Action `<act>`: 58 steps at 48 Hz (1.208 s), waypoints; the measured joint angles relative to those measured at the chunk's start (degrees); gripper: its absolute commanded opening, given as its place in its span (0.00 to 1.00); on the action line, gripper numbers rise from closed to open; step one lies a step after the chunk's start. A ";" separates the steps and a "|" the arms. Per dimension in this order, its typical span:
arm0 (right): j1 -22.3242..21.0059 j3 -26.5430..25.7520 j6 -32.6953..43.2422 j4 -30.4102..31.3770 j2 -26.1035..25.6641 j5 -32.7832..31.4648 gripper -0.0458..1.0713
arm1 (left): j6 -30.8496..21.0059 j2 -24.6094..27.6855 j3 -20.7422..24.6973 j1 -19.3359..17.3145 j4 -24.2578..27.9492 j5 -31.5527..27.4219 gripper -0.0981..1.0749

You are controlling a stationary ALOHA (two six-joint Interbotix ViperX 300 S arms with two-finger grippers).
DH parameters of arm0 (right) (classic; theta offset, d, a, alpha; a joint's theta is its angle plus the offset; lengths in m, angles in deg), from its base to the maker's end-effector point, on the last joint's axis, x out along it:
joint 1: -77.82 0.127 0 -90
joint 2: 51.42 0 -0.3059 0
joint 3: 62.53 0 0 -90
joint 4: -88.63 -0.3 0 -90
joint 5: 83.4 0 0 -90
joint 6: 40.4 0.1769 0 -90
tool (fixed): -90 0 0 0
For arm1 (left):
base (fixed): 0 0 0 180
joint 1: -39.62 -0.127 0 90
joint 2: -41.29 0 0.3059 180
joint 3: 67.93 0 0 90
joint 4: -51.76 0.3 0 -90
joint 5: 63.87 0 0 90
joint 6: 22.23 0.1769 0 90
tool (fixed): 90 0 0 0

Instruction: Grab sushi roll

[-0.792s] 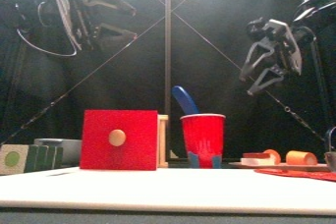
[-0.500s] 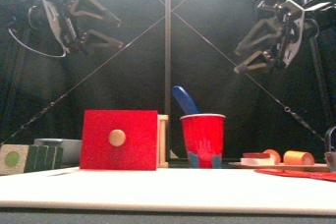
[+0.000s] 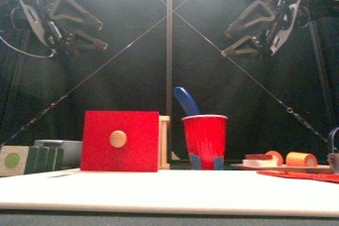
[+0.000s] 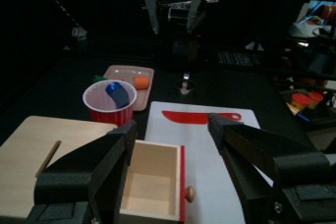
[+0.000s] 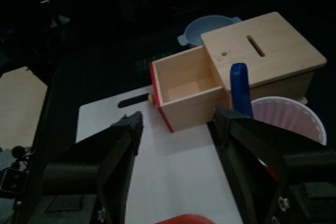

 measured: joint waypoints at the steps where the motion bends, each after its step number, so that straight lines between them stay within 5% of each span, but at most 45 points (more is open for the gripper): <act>1: -0.09 0.00 0.00 0.00 0.18 0.00 0.86 | 0.00 0.00 -0.18 -0.09 0.00 0.00 0.88; 34: -2.46 -0.09 -0.09 4.13 2.64 0.00 0.86 | 0.09 -0.09 -2.55 -5.80 0.35 -1.58 0.88; 44: -2.64 -0.09 0.00 4.66 2.64 0.00 0.86 | 0.26 1.58 3.16 -6.94 -2.20 -6.86 0.88; 58: -2.99 -0.09 0.00 4.48 3.60 0.00 0.86 | 0.00 9.05 16.70 -9.23 1.58 -26.46 0.89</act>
